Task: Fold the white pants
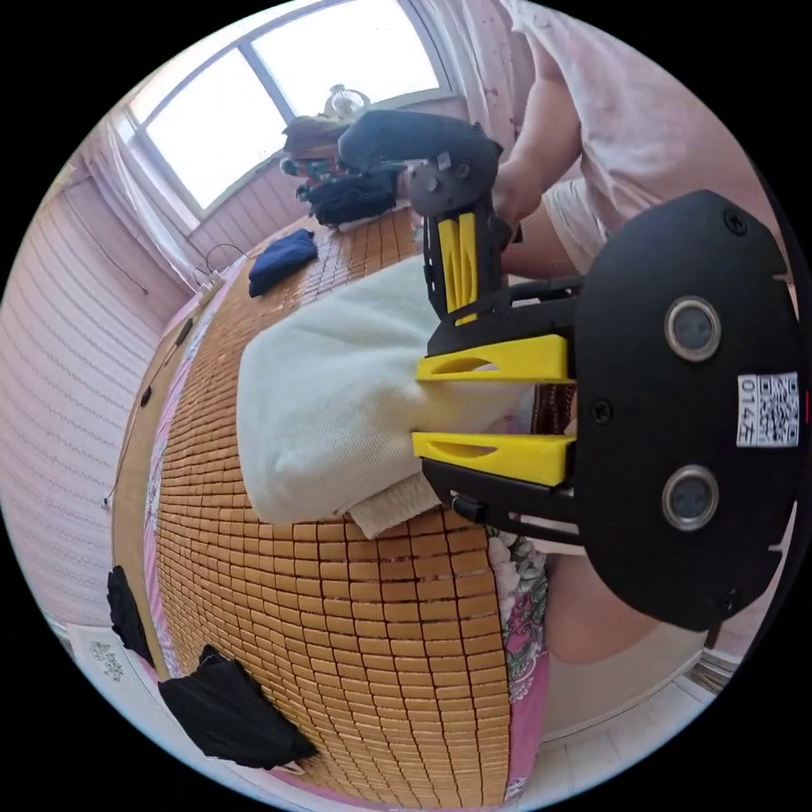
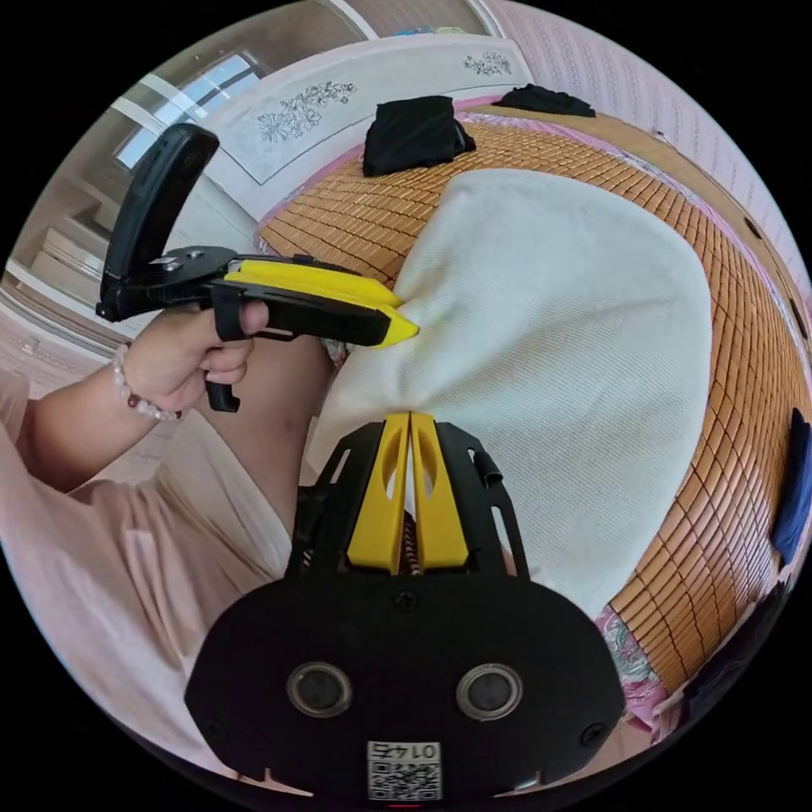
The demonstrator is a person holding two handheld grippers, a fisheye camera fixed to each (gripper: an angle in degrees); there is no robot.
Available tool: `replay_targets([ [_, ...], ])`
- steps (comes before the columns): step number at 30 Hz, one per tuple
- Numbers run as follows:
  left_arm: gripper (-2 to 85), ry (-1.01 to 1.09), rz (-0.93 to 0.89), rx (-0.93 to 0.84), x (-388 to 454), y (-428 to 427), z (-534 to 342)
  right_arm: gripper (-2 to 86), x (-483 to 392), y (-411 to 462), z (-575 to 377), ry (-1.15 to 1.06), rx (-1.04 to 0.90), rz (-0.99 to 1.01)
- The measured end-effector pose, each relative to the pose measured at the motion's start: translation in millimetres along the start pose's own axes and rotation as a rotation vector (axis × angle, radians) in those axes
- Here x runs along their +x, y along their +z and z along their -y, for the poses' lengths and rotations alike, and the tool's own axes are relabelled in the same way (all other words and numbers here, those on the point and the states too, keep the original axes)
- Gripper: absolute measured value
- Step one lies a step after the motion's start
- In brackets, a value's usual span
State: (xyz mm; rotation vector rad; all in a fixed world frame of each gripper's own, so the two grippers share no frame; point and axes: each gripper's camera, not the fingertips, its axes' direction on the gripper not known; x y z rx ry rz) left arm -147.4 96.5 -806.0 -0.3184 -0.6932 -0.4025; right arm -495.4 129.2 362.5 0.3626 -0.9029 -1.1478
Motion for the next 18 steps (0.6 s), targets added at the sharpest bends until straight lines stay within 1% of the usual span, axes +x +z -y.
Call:
replay_targets([
  [1,7.6,0.012,0.093,-0.029,-3.7,13.5,-4.2,-0.4,-4.6,8.8,10.5,-0.008,-0.025,-0.001],
  [2,6.8,0.005,0.106,-0.023,-13.1,20.9,-10.9,-0.4,-5.7,12.7,18.2,-0.019,-0.045,0.010],
  [3,6.6,-0.003,0.098,-0.012,-18.7,22.5,-14.4,-0.4,-4.4,13.5,20.7,-0.023,-0.052,0.019],
  [6,6.4,-0.010,0.037,0.017,-36.6,29.7,-24.4,-0.2,13.0,-9.3,23.6,-0.025,-0.022,0.132],
  [7,6.8,-0.019,0.016,0.023,-38.6,30.0,-24.6,0.0,19.8,-37.3,18.2,-0.020,0.065,0.142],
  [8,7.4,-0.035,-0.016,0.026,-40.0,27.3,-23.6,0.2,31.3,-68.1,9.6,0.007,0.167,0.111],
  [9,7.7,-0.043,-0.037,0.029,-40.5,25.0,-23.4,0.8,39.8,-81.9,5.1,0.033,0.210,0.086],
  [10,9.1,-0.050,-0.064,0.050,-41.2,19.3,-24.5,1.8,62.8,-104.0,-3.3,0.113,0.272,0.030],
  [11,11.3,-0.065,-0.068,0.076,-43.1,13.2,-27.0,8.0,90.8,-117.4,-10.9,0.196,0.308,-0.006],
  [12,12.8,-0.065,-0.067,0.089,-44.1,10.7,-28.3,11.1,106.1,-119.9,-14.1,0.243,0.319,-0.012],
  [13,15.9,-0.058,-0.060,0.109,-46.8,8.7,-30.8,17.2,137.6,-116.2,-17.4,0.330,0.306,0.009],
  [14,18.7,-0.063,-0.046,0.107,-52.4,12.5,-32.4,21.0,165.4,-103.8,-16.4,0.393,0.265,0.053],
  [16,22.4,-0.098,-0.031,0.056,-65.2,30.3,-32.3,22.6,193.1,-77.2,-9.4,0.429,0.201,0.122],
  [18,24.2,-0.146,-0.065,-0.017,-78.9,56.4,-29.7,21.7,207.3,-46.1,3.2,0.439,0.117,0.157],
])
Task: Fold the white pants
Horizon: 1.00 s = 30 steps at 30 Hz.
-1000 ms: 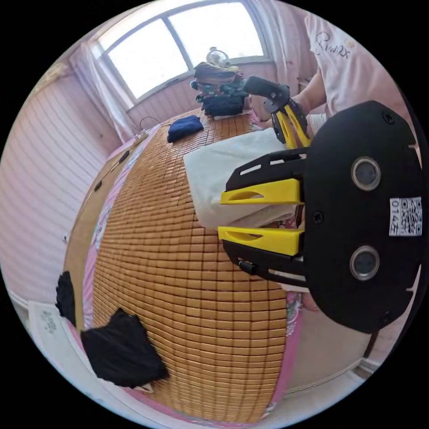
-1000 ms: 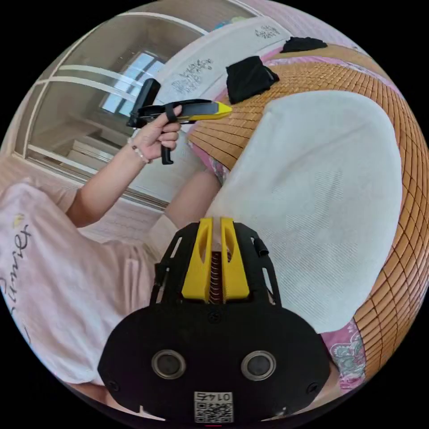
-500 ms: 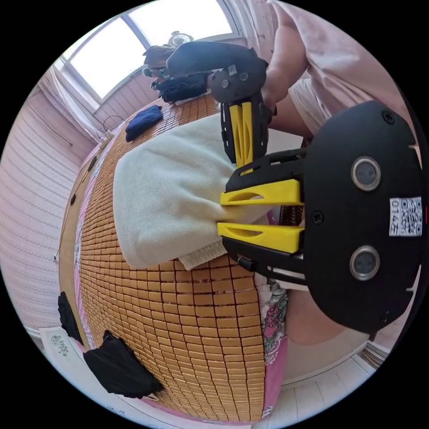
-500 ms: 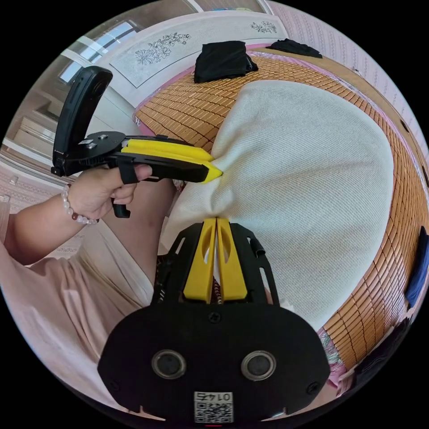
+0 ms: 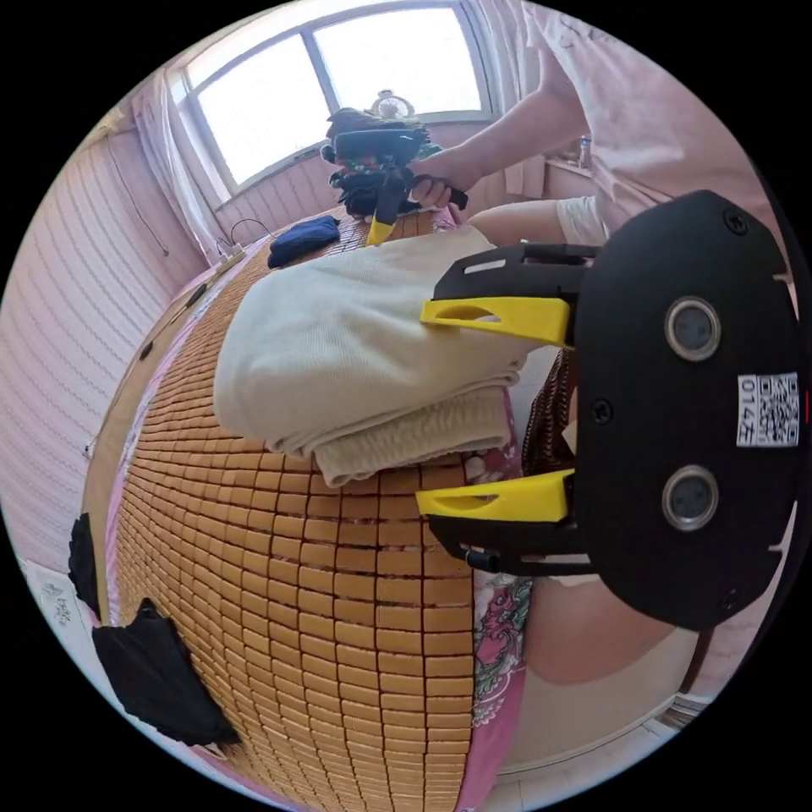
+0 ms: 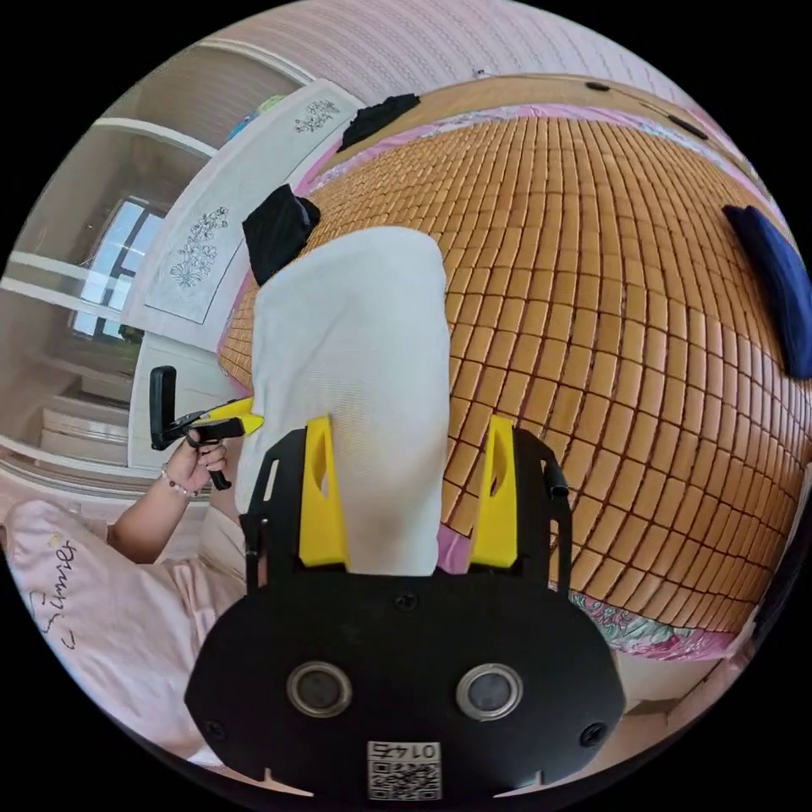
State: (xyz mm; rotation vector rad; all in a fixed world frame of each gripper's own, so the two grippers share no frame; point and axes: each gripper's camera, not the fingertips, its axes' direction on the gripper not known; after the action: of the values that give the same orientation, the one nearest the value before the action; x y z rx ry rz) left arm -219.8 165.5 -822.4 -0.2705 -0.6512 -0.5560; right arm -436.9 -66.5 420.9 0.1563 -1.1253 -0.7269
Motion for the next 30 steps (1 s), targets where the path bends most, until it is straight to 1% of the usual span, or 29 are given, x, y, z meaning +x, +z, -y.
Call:
replay_targets([
  [2,23.8,-0.041,-0.117,-0.057,-14.9,29.9,6.8,17.9,19.6,26.5,13.9,0.063,-0.043,0.224],
  [4,22.8,-0.059,-0.191,-0.083,-23.4,45.9,11.4,15.1,21.7,29.8,20.0,0.071,-0.035,0.248],
  [6,20.9,-0.061,-0.194,-0.102,-27.1,52.2,15.0,13.0,5.3,29.9,26.6,0.002,-0.037,0.211],
  [8,14.8,-0.046,-0.182,-0.107,-26.4,58.4,16.0,10.9,-25.7,24.9,38.4,-0.120,-0.034,0.160],
  [10,10.5,-0.022,-0.223,-0.060,-22.8,56.1,14.9,10.1,-43.6,17.6,53.5,-0.169,-0.025,0.135],
  [15,8.7,-0.049,-0.313,-0.044,-9.0,85.8,27.0,9.7,-54.6,-17.0,106.9,-0.300,0.004,0.059],
  [18,8.4,0.005,-0.317,0.009,39.2,111.2,63.2,9.7,-19.6,-63.1,144.0,-0.317,0.017,-0.038],
  [21,8.2,0.069,-0.395,0.052,105.6,156.6,124.2,9.9,36.0,-130.0,178.3,-0.275,0.029,-0.161],
  [22,8.2,0.089,-0.439,0.059,138.3,178.9,153.3,10.1,61.5,-158.7,191.2,-0.242,0.025,-0.229],
  [24,8.2,0.149,-0.490,0.066,197.3,211.9,197.7,10.8,105.5,-199.5,210.4,-0.161,0.008,-0.341],
  [25,8.4,0.196,-0.513,0.064,242.0,235.1,227.4,11.7,140.1,-222.5,225.4,-0.080,-0.027,-0.420],
  [26,8.7,0.249,-0.531,0.063,287.8,259.2,255.8,12.8,175.7,-239.8,240.6,0.022,-0.063,-0.535],
  [27,8.9,0.270,-0.533,0.059,310.2,272.5,269.2,13.0,192.9,-244.8,248.0,0.071,-0.085,-0.606],
  [28,9.4,0.288,-0.527,0.046,351.7,302.8,294.7,13.5,224.5,-248.6,260.3,0.160,-0.096,-0.741],
  [29,9.8,0.285,-0.503,0.027,388.0,338.0,318.2,13.0,252.2,-242.8,268.4,0.226,-0.063,-0.776],
  [30,9.9,0.277,-0.485,0.013,403.3,356.6,328.5,12.8,266.1,-234.2,271.0,0.247,-0.041,-0.748],
])
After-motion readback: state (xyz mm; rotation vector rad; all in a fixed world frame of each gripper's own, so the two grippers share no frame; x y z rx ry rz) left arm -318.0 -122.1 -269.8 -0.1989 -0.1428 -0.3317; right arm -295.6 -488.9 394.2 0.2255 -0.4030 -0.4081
